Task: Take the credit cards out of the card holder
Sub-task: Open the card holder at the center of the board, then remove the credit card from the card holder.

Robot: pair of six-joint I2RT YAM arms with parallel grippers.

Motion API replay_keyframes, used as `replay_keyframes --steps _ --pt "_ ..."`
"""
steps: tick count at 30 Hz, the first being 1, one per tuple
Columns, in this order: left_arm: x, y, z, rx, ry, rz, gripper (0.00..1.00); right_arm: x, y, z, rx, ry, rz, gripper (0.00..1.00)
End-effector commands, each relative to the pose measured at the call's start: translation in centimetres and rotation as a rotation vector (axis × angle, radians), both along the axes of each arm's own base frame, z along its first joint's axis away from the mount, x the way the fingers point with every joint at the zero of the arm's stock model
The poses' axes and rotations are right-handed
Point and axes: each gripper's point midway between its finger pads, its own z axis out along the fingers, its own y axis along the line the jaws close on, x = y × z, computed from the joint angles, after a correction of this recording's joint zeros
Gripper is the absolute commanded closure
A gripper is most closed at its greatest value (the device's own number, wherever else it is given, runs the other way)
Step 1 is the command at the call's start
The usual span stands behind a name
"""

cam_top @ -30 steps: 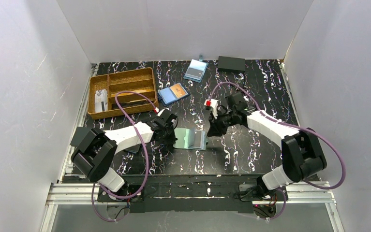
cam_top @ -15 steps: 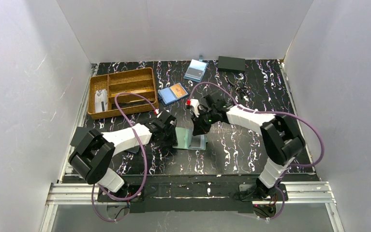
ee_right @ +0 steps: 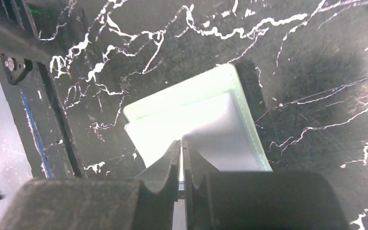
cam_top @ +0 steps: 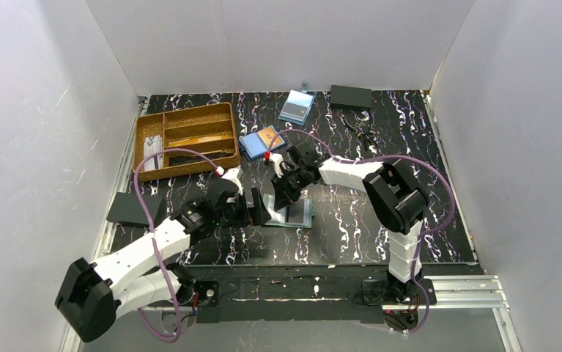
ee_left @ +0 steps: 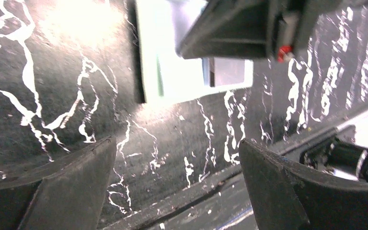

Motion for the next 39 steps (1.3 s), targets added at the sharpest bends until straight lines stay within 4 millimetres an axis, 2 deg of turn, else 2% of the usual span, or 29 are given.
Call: replay_keyframes --steps 1,4,6,9,11,13,14,21,24,28,32,36,39 --pt "-2.4 -1.7 0.6 -0.163 -0.004 -0.125 0.02 -0.1 0.5 0.0 0.017 0.024 -0.003 0.86" --pt "-2.9 -4.9 2.9 -0.376 -0.033 -0.215 0.02 -0.7 0.3 0.9 0.042 0.009 0.048 0.81" --pt "-2.8 -6.1 3.8 -0.432 -0.029 -0.244 0.09 -1.5 0.1 1.6 0.063 0.006 0.091 0.76" --pt "-1.8 -7.2 3.6 -0.423 -0.014 -0.255 0.31 -2.5 -0.4 2.8 0.103 -0.014 0.149 0.68" --pt "-0.9 -7.9 3.2 -0.409 0.000 -0.252 0.48 -2.4 -0.9 3.7 0.125 -0.036 0.154 0.64" --pt "-0.2 -8.6 2.3 -0.392 0.026 -0.253 0.59 -2.1 -1.6 4.1 0.137 -0.041 0.142 0.63" --pt "0.1 -8.9 1.9 -0.387 0.037 -0.254 0.62 -1.9 -2.0 4.3 0.145 -0.038 0.134 0.63" --pt "2.4 -10.2 -2.0 -0.317 0.101 -0.216 0.66 -2.2 -4.4 4.3 0.144 -0.070 0.109 0.64" --pt "3.3 -9.4 -3.9 -0.269 0.131 -0.136 0.69 -1.6 -5.5 3.9 0.120 -0.083 0.064 0.64" --pt "3.4 -7.7 -5.7 -0.195 0.163 -0.044 0.70 -0.6 -7.2 2.9 0.079 -0.082 -0.027 0.68" --pt "3.2 -7.1 -6.3 -0.167 0.172 -0.037 0.66 -0.2 -8.0 2.6 0.062 -0.082 -0.097 0.70" --pt "2.9 -8.3 -5.9 -0.197 0.182 -0.102 0.60 0.0 -8.9 2.6 0.105 -0.030 -0.205 0.70" --pt "3.1 -8.9 -5.8 -0.215 0.186 -0.121 0.60 -0.2 -8.9 3.1 0.154 0.006 -0.241 0.70"
